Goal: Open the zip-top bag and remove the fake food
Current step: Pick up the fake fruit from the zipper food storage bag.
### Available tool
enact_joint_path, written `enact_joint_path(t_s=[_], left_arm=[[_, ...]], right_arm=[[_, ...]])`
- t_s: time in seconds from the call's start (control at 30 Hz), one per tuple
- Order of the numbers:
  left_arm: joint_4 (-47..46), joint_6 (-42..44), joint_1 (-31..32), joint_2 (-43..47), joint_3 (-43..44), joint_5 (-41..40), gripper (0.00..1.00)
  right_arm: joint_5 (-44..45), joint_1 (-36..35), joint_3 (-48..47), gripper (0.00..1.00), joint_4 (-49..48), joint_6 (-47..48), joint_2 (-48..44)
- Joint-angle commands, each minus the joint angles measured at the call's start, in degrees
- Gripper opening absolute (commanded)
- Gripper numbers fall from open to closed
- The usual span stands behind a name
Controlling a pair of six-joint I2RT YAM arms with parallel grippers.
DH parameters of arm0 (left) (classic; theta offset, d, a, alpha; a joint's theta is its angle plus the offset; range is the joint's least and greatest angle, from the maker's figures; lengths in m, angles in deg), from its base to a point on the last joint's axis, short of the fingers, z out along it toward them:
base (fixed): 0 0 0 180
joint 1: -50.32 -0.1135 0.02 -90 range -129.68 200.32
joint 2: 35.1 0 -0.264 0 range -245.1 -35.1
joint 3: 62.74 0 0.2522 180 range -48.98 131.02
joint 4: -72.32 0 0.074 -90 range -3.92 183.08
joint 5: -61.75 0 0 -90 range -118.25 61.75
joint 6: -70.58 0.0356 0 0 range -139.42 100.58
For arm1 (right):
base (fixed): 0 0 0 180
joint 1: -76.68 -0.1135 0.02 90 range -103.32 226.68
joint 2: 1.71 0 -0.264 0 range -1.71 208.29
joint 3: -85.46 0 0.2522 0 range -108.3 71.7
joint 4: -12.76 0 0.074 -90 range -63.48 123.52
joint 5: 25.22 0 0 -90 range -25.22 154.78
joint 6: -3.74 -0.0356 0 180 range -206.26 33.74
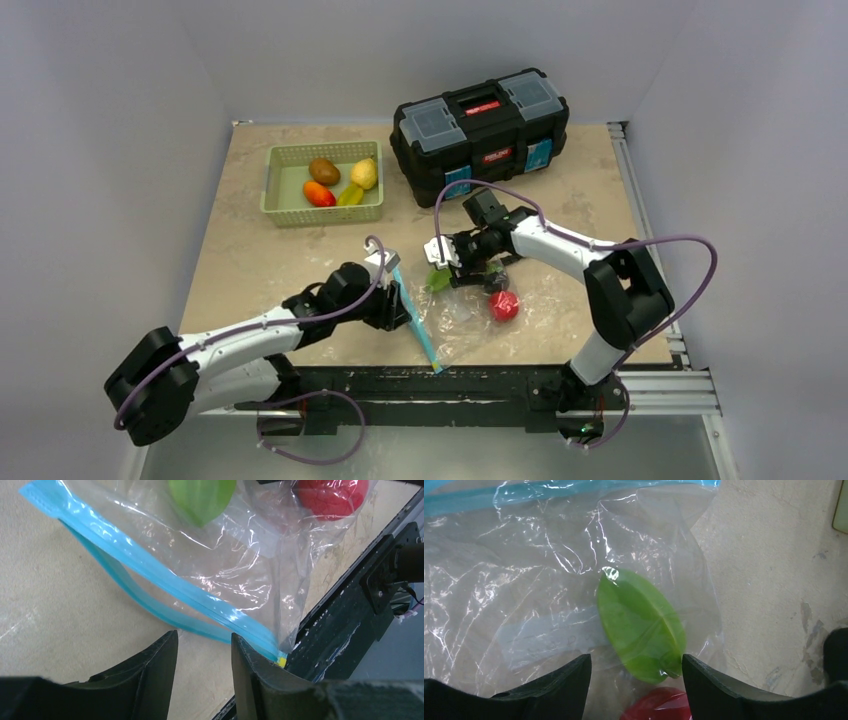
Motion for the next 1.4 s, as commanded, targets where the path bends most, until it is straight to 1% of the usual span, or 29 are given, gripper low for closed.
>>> enact_joint_path(t_s=[0.0, 0.13, 0.33, 0.7, 1.0, 1.1, 1.37], left_arm=[[-6.8, 3.1, 0.6, -3.6, 3.0, -1.3, 0.43], [-8.8, 4.5, 0.7, -7.2, 4.3, -1.8, 0.44], [-12.7, 6.1, 0.7, -12.7, 5.8, -1.3, 0.46], [-14.2, 9.0, 1.7, -18.4, 10.3, -2.2, 0.59], [-15.3, 8.9, 2.3, -23.5, 13.6, -0.9, 0.62], [-16.3, 8.6, 2.5, -24.4, 13.9, -0.1, 0.64], [-18.7, 7.5, 2.9, -28.8, 14.8, 1.8, 0.66]], right_arm=[[1.2, -0.3, 0.9, 0.64, -2.2, 0.7, 0.6], [0.8, -0.2, 1.2, 0.59, -1.9, 1.1, 1.0], [0.4, -0.2, 1.6, 0.56, -1.7, 0.9, 1.5], [-2.2, -0.3, 0.4, 0.45, 0.4, 1.0, 2.4], [-3.4, -0.2, -0.5, 0.35, 1.5, 0.6, 2.7], [-3.7, -0.3, -0.7, 0.33, 1.7, 0.4, 2.7], [-4.6, -0.3, -1.3, 0.28, 2.2, -0.3, 2.9]])
